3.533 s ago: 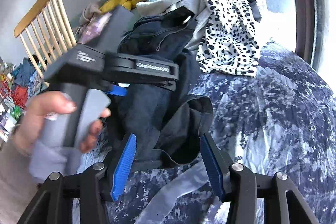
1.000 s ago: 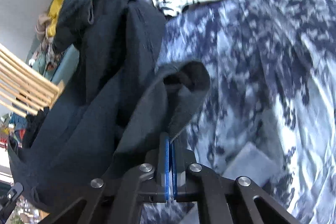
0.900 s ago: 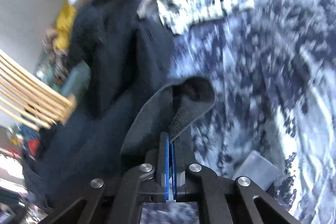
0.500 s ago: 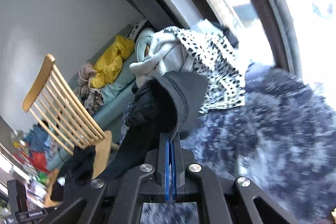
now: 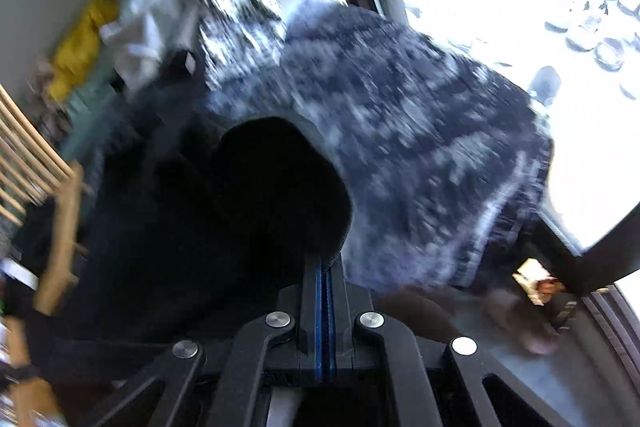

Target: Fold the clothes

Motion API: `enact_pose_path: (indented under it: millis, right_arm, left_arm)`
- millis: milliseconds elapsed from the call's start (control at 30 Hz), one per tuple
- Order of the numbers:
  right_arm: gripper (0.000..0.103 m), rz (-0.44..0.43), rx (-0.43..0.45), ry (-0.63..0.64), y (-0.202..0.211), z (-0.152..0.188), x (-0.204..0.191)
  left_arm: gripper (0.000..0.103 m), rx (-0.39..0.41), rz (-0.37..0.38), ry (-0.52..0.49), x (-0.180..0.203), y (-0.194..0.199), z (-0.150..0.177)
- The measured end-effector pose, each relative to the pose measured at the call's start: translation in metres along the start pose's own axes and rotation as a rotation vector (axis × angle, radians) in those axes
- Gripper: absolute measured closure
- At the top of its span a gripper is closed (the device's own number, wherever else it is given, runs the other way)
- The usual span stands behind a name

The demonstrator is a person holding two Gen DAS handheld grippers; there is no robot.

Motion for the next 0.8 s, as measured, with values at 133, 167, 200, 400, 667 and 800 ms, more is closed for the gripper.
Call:
enact_pose_path:
  millis: [133,167,200,400,667,800]
  right_arm:
    - [0.083,0.078,-0.038,0.102,0.000,0.007,0.003]
    - [0.070,0.095,-0.030,0.109,0.005,0.006,0.006]
    - [0.066,0.116,-0.010,0.116,0.011,0.004,0.012]
    - [0.062,0.144,0.066,0.122,0.032,-0.027,0.021]
    - [0.059,-0.069,0.063,0.112,-0.017,-0.068,-0.033]
    - [0.058,-0.146,-0.002,0.171,-0.061,-0.076,-0.072]
  left_arm:
    - [0.079,0.032,-0.019,0.003,-0.016,0.030,-0.017]
    - [0.073,0.049,-0.033,0.003,-0.021,0.037,-0.023]
    - [0.060,0.074,-0.059,-0.006,-0.025,0.041,-0.033]
    - [0.043,0.162,-0.131,-0.100,-0.039,0.008,-0.118]
    - [0.043,0.017,-0.040,-0.081,-0.040,-0.135,-0.226]
    - [0.043,-0.022,-0.040,-0.047,-0.033,-0.182,-0.254]
Point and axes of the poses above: each gripper's, at about its wrist camera, not at the fingertips, and y roughly against the way its jaws point, x to its right, z to its underside, the point moved 7 cm from there along -y, roughly the way its jaws point, and after that the axes turned 11 degrees about x, right-handed, at the moved point
